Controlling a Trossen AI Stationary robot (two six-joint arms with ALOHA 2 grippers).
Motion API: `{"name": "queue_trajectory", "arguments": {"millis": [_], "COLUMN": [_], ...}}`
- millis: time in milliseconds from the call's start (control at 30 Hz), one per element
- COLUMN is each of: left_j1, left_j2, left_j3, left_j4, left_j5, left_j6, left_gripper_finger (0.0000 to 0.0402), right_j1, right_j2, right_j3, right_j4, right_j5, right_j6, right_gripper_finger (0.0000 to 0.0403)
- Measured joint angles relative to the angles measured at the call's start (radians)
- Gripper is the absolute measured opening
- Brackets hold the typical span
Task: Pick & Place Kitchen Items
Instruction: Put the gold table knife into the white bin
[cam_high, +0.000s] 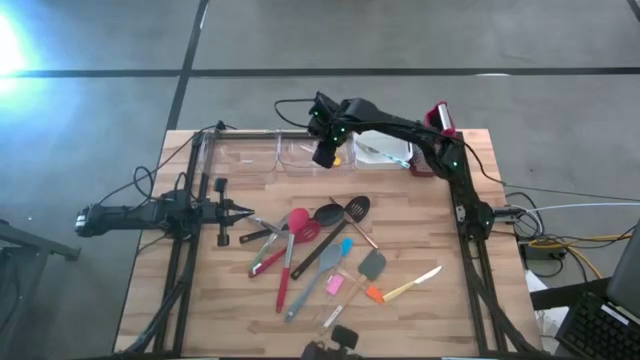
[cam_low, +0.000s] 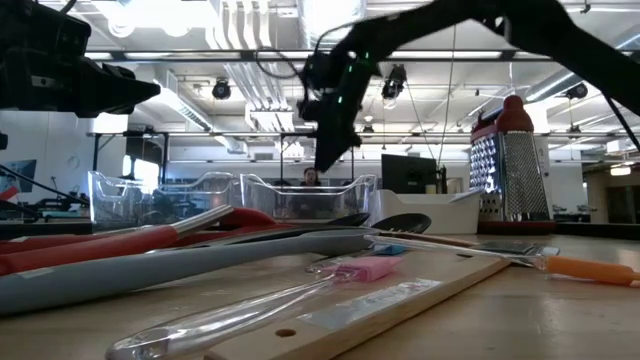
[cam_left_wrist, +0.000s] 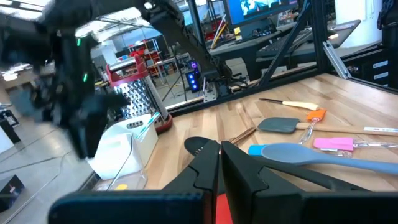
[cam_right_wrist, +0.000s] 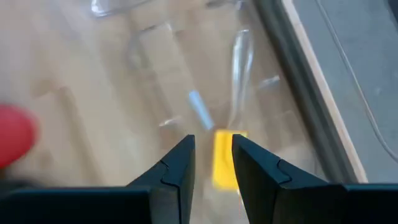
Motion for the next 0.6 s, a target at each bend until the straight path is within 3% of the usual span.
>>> {"name": "queue_trajectory", "arguments": {"millis": [267, 600], "left_j1": [0.0, 0.0], "left_j2": [0.0, 0.0], "left_j3": [0.0, 0.0], "left_j4": [0.0, 0.0], "left_j5": [0.0, 0.0], "left_j6": [0.0, 0.0], "left_gripper_finger": [0.0023, 0.0023], "right_j1": [0.116, 0.371], "right_j2": [-0.216, -0.545], "right_j3": [0.005, -0.25], "right_j4": [-0.244, -0.25], "right_j5": [0.012, 0.047], "right_j6": [0.009, 0.172], "right_gripper_finger": [0.0058, 0.0022]}}
